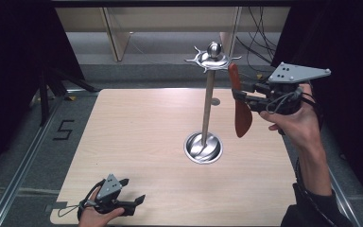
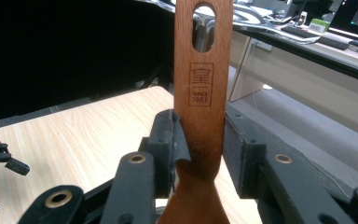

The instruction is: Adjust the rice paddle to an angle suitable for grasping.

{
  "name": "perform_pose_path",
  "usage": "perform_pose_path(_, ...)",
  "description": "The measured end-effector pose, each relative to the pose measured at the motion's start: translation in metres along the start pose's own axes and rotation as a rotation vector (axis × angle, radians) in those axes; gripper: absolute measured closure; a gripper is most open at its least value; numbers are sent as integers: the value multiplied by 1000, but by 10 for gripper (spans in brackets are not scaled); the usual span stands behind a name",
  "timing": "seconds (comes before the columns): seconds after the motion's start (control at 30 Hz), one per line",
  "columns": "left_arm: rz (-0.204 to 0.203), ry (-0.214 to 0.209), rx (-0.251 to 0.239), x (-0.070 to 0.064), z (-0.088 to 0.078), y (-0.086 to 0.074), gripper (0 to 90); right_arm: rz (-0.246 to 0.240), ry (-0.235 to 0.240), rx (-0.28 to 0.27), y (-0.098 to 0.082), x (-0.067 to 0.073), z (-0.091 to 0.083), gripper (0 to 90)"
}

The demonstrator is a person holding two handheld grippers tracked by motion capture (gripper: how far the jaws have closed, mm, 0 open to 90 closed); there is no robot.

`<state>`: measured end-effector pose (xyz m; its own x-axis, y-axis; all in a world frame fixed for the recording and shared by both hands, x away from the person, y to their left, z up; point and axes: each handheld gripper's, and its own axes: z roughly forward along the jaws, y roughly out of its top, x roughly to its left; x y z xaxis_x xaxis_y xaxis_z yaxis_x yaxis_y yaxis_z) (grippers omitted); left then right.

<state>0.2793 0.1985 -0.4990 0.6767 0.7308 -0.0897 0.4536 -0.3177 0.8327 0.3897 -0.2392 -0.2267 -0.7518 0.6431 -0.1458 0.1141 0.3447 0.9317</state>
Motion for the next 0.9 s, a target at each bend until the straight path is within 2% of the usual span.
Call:
perform_pose_path(0.17, 0, -1, 0, 0, 0, 0, 149, 7, 15, 19, -1, 0, 3, 670)
perform_pose_path(0.2, 1, -1, 0, 0, 0, 0, 149, -4, -2, 10, -2, 0, 4, 670)
perform_pose_path(0.27, 3, -4, -2, 0, 0, 0, 149, 32, 22, 28, -3, 1, 5, 670)
perform_pose_path(0.3, 16, 0, 5, 1, 0, 0, 149, 16, 6, 10, -3, 0, 5, 670)
perform_pose_path(0.33, -7, 0, 2, -1, 0, 0, 149, 21, 8, 15, -3, 0, 5, 670)
perform_pose_path(0.5, 16, -1, 3, 1, 0, 0, 149, 5, 2, 4, -3, -1, 8, 669)
perform_pose_path(0.6, -13, 0, 2, -1, 0, 0, 149, 24, 26, 10, -5, -1, 7, 667)
perform_pose_path(0.7, 6, -2, 5, 0, 0, 0, 149, 16, 13, -12, -8, -1, 7, 666)
perform_pose_path(0.73, 16, -3, 5, 1, 0, 0, 149, 32, 38, -6, -8, 0, 7, 666)
perform_pose_path(0.77, 17, 1, 11, 1, 0, 0, 149, 22, 26, 2, -7, 0, 6, 666)
perform_pose_path(0.8, -8, -6, 0, -1, 1, 0, 149, 20, 30, 0, -7, 0, 5, 666)
perform_pose_path(0.83, -10, -6, 0, -2, 1, 0, 149, 26, 31, 5, -7, 1, 5, 666)
perform_pose_path(0.87, -10, -5, -2, -1, 1, 0, 149, 18, 22, 4, -7, 0, 4, 664)
perform_pose_path(0.9, 19, 2, 12, 1, 0, 0, 149, 17, 22, -4, -7, 0, 5, 663)
